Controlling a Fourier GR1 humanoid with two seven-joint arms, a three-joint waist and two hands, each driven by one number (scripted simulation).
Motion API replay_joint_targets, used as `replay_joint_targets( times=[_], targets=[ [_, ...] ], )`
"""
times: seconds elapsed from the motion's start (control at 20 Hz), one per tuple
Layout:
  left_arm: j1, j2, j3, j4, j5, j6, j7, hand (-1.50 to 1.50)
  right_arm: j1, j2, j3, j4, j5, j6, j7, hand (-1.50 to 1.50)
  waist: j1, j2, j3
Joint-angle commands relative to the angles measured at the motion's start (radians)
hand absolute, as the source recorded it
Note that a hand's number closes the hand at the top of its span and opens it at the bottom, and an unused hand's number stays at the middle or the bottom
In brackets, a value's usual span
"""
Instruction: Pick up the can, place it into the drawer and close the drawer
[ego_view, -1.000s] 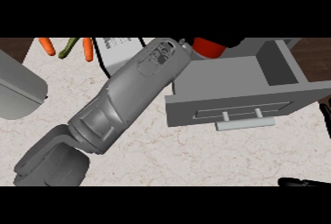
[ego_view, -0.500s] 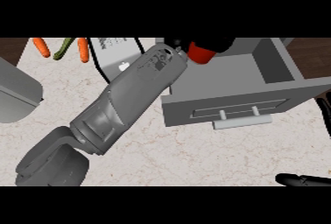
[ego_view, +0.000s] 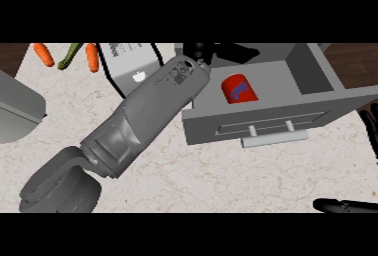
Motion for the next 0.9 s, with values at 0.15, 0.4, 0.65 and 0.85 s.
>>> replay_joint_targets(
  times=[0.15, 0.4, 0.65, 0.85],
  targets=[
    [0.030, 0.000, -0.012, -0.022, 0.051, 0.063, -0.035, -1.50, 0.000, -0.037, -0.030, 0.012, 0.019, 0.018, -0.049, -1.50, -0.004, 0.002, 0.000],
    [-0.011, 0.000, 0.008, -0.025, 0.097, 0.052, -0.002, -1.50, -0.019, -0.081, 0.023, -0.083, 0.211, -0.010, -0.065, -1.50, 0.012, -0.003, -0.002],
    [-0.020, 0.000, 0.027, -0.039, 0.144, 0.038, -0.034, -1.50, -0.027, -0.108, 0.080, -0.119, 0.303, 0.007, -0.095, -1.50, 0.021, -0.004, -0.002],
    [-0.026, 0.000, 0.029, -0.063, 0.170, 0.066, -0.062, -1.50, -0.012, -0.136, 0.107, -0.111, 0.401, 0.010, -0.136, -1.50, 0.039, -0.010, -0.001]
  ],
)
